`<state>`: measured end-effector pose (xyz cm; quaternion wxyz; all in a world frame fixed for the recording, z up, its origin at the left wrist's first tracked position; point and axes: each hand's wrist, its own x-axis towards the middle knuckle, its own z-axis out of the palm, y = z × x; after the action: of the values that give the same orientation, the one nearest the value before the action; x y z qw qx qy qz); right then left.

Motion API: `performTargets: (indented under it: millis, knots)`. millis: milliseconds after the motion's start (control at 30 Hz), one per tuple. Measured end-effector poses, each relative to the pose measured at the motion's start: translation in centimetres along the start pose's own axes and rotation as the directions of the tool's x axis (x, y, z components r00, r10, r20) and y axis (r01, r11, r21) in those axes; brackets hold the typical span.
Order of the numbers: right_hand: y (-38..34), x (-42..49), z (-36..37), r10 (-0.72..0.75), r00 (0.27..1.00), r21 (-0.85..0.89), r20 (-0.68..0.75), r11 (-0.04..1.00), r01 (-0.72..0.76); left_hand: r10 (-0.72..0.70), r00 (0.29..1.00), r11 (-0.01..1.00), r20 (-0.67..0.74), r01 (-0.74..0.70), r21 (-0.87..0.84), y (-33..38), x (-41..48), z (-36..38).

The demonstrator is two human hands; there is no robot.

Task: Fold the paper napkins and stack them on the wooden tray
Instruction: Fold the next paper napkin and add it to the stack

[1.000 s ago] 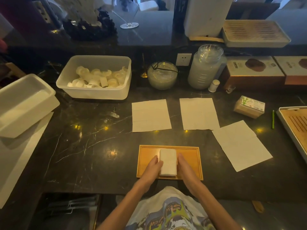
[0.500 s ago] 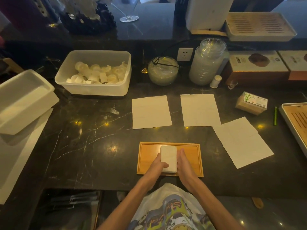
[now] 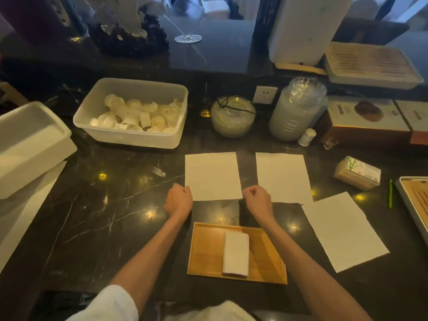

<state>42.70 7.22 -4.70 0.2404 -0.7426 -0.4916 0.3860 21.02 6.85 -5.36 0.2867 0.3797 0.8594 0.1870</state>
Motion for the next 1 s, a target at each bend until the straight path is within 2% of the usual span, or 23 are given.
performTargets:
  millis: [167, 267, 367, 400, 433, 467, 500, 533, 567, 600, 633, 667, 700, 767, 833, 900, 933, 1000]
  knots:
    - [-1.5, 5.6, 3.8, 0.099, 0.995, -0.253, -0.028, 0.962, -0.103, -0.152, 0.981, 0.982, 0.119, 0.137, 0.128, 0.8, 3.5, 1.3]
    - [-1.2, 6.0, 4.9, 0.135, 0.99, -0.376, -0.04, 0.916, -0.14, -0.156, 0.978, 0.974, 0.141, 0.129, 0.186, 0.5, 3.8, 2.5]
    - [-1.3, 6.1, 5.0, 0.17, 0.985, -0.415, 0.035, 0.899, -0.14, -0.177, 0.957, 0.963, 0.23, 0.121, 0.24, 0.4, 4.3, 2.4]
    - [-1.4, 6.1, 4.7, 0.195, 0.978, -0.385, 0.069, 0.91, -0.155, -0.19, 0.939, 0.97, 0.288, 0.133, 0.206, 0.5, 4.6, 1.8]
    - [-1.6, 6.1, 4.2, 0.219, 0.97, -0.334, 0.103, 0.926, -0.173, -0.183, 0.916, 0.983, 0.358, 0.163, 0.087, 0.7, 4.8, 1.0]
    - [-1.9, 5.8, 3.6, 0.232, 0.964, -0.256, 0.131, 0.947, -0.193, -0.148, 0.887, 0.962, 0.436, 0.232, -0.146, 0.9, 5.1, 0.0]
    - [-2.2, 5.2, 2.9, 0.233, 0.96, -0.153, 0.153, 0.966, -0.21, -0.079, 0.859, 0.837, 0.505, 0.333, -0.435, 1.0, 4.9, -1.0]
    - [-2.5, 4.3, 2.3, 0.23, 0.958, -0.034, 0.17, 0.973, -0.228, 0.013, 0.835, 0.608, 0.55, 0.43, -0.667, 0.8, 4.6, -1.9]
    - [-2.7, 3.1, 1.7, 0.233, 0.955, 0.086, 0.183, 0.964, -0.252, 0.1, 0.818, 0.333, 0.567, 0.509, -0.794, 0.6, 4.0, -2.6]
    - [-2.8, 1.6, 1.3, 0.243, 0.951, 0.184, 0.189, 0.943, -0.278, 0.167, 0.805, 0.125, 0.569, 0.555, -0.823, 0.2, 3.1, -2.9]
    - [-2.8, 0.0, 1.1, 0.253, 0.949, 0.253, 0.187, 0.921, -0.295, 0.214, 0.782, 0.016, 0.585, 0.596, -0.803, 0.1, 1.8, -2.9]
    - [-2.8, -1.8, 1.2, 0.254, 0.951, 0.298, 0.179, 0.907, -0.298, 0.249, 0.746, -0.013, 0.617, 0.64, -0.768, 0.0, 0.5, -2.5]
    - [-2.6, -3.6, 1.4, 0.237, 0.957, 0.328, 0.165, 0.902, -0.28, 0.274, 0.706, -0.005, 0.653, 0.68, -0.733, 0.2, -1.0, -2.0]
    - [-2.5, -7.1, 1.8, 0.187, 0.97, 0.361, 0.157, 0.903, -0.233, 0.278, 0.658, 0.105, 0.7, 0.704, -0.703, 0.9, -3.6, -1.3]
    - [-2.2, -9.9, 1.7, 0.153, 0.961, 0.334, 0.23, 0.915, -0.225, 0.294, 0.681, 0.311, 0.671, 0.596, -0.74, 1.7, -4.7, -1.1]
    - [-1.2, -11.5, 0.7, 0.122, 0.951, 0.28, 0.286, 0.938, -0.205, 0.255, 0.751, 0.535, 0.61, 0.415, -0.735, 2.5, -5.0, -1.7]
    - [-0.5, -11.7, -0.2, 0.11, 0.96, 0.275, 0.259, 0.944, -0.183, 0.253, 0.758, 0.617, 0.601, 0.352, -0.704, 2.9, -5.2, -2.5]
    - [0.6, -11.4, -2.7, 0.092, 0.987, 0.304, 0.133, 0.944, -0.129, 0.322, 0.701, 0.709, 0.637, 0.267, -0.653, 4.0, -5.9, -4.5]
